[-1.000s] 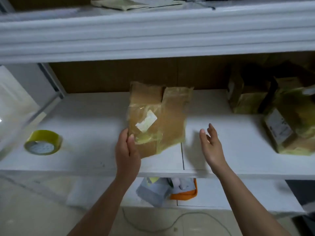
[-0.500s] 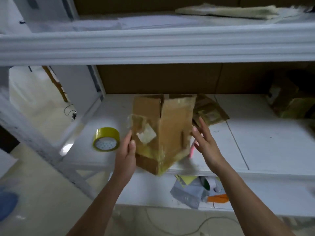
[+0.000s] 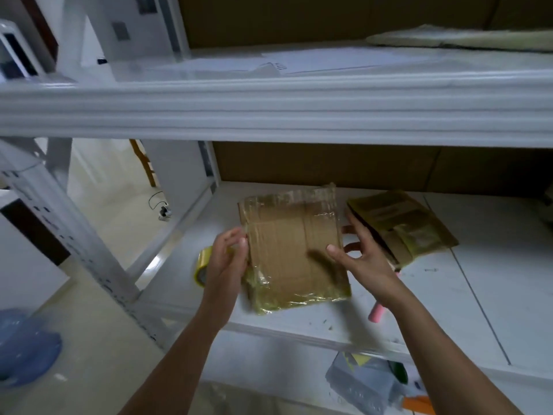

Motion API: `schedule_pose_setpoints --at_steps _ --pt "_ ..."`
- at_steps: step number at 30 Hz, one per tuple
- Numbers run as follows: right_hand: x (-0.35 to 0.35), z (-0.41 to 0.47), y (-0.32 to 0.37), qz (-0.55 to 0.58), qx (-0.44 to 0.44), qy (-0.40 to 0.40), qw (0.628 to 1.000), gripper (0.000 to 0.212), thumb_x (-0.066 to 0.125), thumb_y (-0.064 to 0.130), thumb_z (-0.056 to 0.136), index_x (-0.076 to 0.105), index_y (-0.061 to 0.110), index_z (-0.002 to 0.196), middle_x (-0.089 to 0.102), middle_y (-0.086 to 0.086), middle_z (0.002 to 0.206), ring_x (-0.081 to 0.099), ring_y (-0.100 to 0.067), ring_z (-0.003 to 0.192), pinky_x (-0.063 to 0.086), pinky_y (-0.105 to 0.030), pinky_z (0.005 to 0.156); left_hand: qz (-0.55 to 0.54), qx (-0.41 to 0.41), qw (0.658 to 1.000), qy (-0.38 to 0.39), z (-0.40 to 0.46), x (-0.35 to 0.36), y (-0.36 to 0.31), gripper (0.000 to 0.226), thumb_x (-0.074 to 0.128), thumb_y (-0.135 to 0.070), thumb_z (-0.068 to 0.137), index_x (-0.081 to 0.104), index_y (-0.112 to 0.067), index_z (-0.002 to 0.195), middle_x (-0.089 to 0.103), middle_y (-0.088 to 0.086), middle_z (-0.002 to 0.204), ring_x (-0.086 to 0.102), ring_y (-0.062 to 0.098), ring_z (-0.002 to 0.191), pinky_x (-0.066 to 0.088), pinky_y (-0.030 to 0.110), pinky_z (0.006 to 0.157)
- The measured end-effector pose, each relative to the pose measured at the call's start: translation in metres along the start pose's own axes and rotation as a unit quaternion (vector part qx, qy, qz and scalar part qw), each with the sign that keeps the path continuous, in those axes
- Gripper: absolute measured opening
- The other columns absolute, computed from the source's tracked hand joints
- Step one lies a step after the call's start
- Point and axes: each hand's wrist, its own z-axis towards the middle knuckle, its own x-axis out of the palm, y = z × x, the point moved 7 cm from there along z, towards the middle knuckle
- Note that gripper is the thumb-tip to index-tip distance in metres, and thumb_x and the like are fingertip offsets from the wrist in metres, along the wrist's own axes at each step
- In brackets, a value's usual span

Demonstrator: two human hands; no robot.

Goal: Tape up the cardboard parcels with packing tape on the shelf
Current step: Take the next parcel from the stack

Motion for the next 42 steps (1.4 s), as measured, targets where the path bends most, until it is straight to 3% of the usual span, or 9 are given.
schedule_pose_setpoints --at_steps 7,10,12,14,19,22,27,34,42 --pt "-0.006 0.012 0.011 0.025 -0.056 -0.034 0.998 0.072 0.075 0.054 0.071 0.039 0.045 0.133 0.046 0.016 0.130 0.046 0.005 0.119 0.041 -0.017 0.089 0.052 0.060 0.996 -0.027 0.018 0.004 -0.021 0.057 0.066 -0.025 0.089 0.043 -0.026 0.141 0.046 -0.017 0.138 0.058 0.004 0.111 0.050 0.007 0.071" --pt "-0.011 0.017 0.007 0.025 -0.038 -0.063 0.997 0.082 0.073 0.051 0.068 0.029 0.045 0.137 0.053 0.011 0.113 0.054 -0.004 0.107 0.043 -0.017 0.087 0.061 0.022 0.998 -0.003 0.030 0.010 -0.011 0.063 0.068 -0.039 0.086 0.041 -0.037 0.143 0.052 -0.024 0.128 0.057 0.007 0.114 0.053 0.012 0.072" --pt "-0.003 0.018 -0.001 0.005 -0.022 -0.038 0.999 0.062 0.071 0.056 0.070 0.042 0.052 0.124 0.054 0.015 0.115 0.055 -0.007 0.107 0.045 -0.020 0.085 0.057 -0.013 0.998 0.025 0.035 0.013 0.001 0.070 0.067 -0.052 0.079 0.042 -0.041 0.144 0.054 -0.016 0.134 0.056 0.011 0.120 0.057 0.031 0.086" --pt "0.001 0.015 -0.007 0.012 -0.021 -0.040 0.999 0.046 0.070 0.057 0.071 0.051 0.053 0.113 0.055 0.017 0.120 0.055 -0.008 0.110 0.046 -0.023 0.085 0.062 -0.019 0.997 0.037 0.041 0.015 0.002 0.066 0.067 -0.051 0.080 0.045 -0.040 0.142 0.055 -0.009 0.136 0.055 0.011 0.120 0.056 0.036 0.090" --pt "-0.003 0.006 -0.004 0.006 -0.060 -0.079 0.995 0.028 0.066 0.052 0.077 0.063 0.058 0.104 0.059 0.021 0.111 0.052 -0.010 0.115 0.044 -0.030 0.099 0.071 0.041 0.995 0.054 0.047 0.021 -0.012 0.032 0.067 -0.029 0.089 0.061 -0.032 0.121 0.057 -0.012 0.127 0.057 0.004 0.112 0.046 0.009 0.082" --pt "-0.001 -0.003 -0.003 -0.003 -0.070 -0.089 0.994 0.031 0.060 0.046 0.083 0.062 0.053 0.114 0.055 0.002 0.104 0.051 -0.005 0.104 0.037 -0.015 0.090 0.070 0.035 0.994 0.070 0.046 0.022 -0.010 0.026 0.066 -0.027 0.090 0.061 -0.040 0.112 0.059 -0.013 0.125 0.060 0.005 0.108 0.050 0.015 0.083" --pt "-0.007 -0.007 -0.003 -0.023 -0.072 -0.082 0.994 0.034 0.059 0.046 0.085 0.058 0.048 0.119 0.050 0.004 0.107 0.048 0.005 0.104 0.034 0.001 0.082 0.072 0.048 0.994 0.061 0.041 0.023 -0.010 0.031 0.062 -0.013 0.093 0.064 -0.013 0.124 0.062 -0.013 0.122 0.058 -0.008 0.108 0.044 0.002 0.081" --pt "0.006 -0.007 -0.008 -0.039 -0.108 -0.037 0.993 0.045 0.063 0.051 0.082 0.051 0.052 0.126 0.045 0.014 0.116 0.046 0.004 0.113 0.050 -0.011 0.083 0.115 0.061 0.991 0.010 0.029 0.000 -0.012 0.013 0.057 -0.016 0.096 0.064 -0.018 0.086 0.067 -0.002 0.076 0.064 0.003 0.073 0.053 0.022 0.068" --pt "0.001 -0.003 -0.003 -0.121 -0.166 -0.014 0.979 0.017 0.051 0.063 0.085 0.064 0.058 0.095 0.037 0.023 0.121 0.044 0.001 0.117 0.046 -0.007 0.088 0.098 0.075 0.992 0.040 0.029 0.004 -0.019 0.006 0.059 -0.006 0.094 0.059 -0.007 0.089 0.070 0.006 0.077 0.068 0.024 0.076 0.057 0.041 0.068"
